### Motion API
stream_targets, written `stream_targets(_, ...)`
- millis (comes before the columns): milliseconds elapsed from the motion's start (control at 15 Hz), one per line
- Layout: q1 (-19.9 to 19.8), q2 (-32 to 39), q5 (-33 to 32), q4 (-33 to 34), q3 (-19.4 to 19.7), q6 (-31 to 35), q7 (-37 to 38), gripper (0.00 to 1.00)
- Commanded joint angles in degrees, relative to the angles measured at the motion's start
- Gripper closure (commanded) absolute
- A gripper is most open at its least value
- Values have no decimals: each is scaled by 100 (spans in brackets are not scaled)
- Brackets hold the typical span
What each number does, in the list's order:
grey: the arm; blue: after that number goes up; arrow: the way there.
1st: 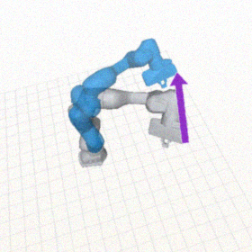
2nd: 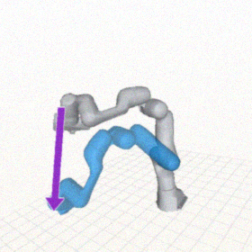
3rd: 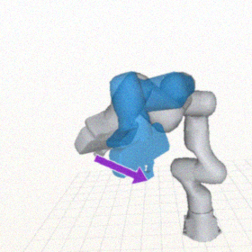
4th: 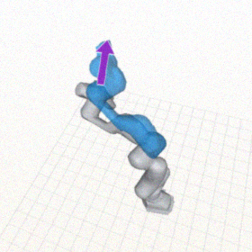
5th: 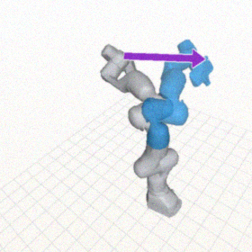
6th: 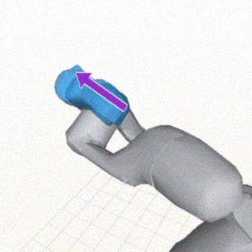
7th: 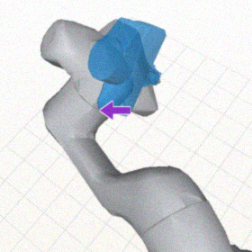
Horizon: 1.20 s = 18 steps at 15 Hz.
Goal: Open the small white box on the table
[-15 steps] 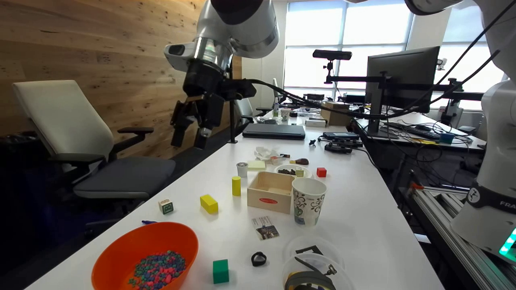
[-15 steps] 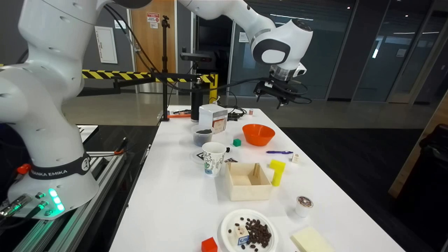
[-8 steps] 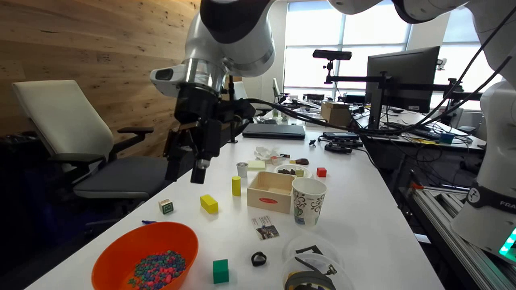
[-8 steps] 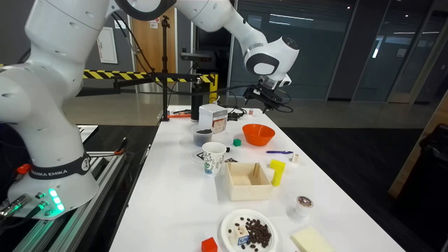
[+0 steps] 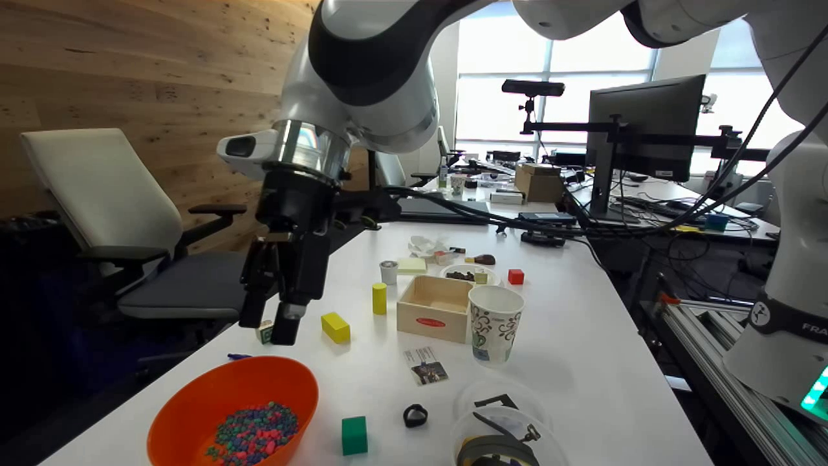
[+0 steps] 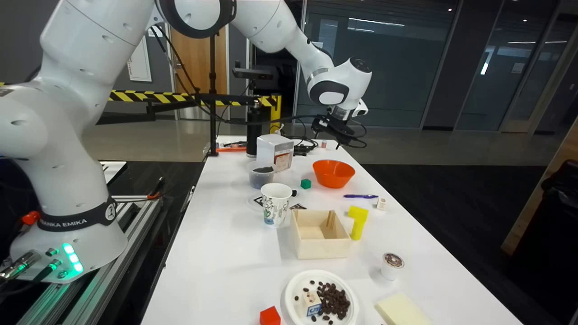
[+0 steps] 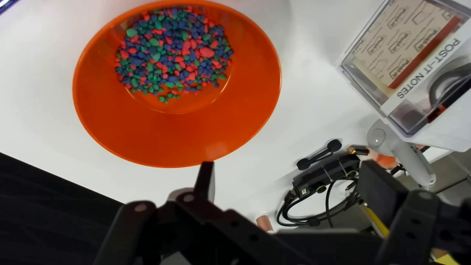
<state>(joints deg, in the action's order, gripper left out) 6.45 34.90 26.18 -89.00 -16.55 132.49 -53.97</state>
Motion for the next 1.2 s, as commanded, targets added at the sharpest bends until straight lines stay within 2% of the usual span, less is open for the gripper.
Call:
stream_targets(0, -252, 47, 76, 53, -271, -249, -93, 0)
stream_targets(200, -355, 33, 203, 24, -463, -836, -171, 0)
stream_targets(400, -197, 42, 76, 5, -441, -1122, 44, 0)
stream_targets(800, 245, 383, -58, 158, -386, -739, 401, 0)
stream_targets(1133, 273, 468, -78, 133, -452, -696, 544, 0)
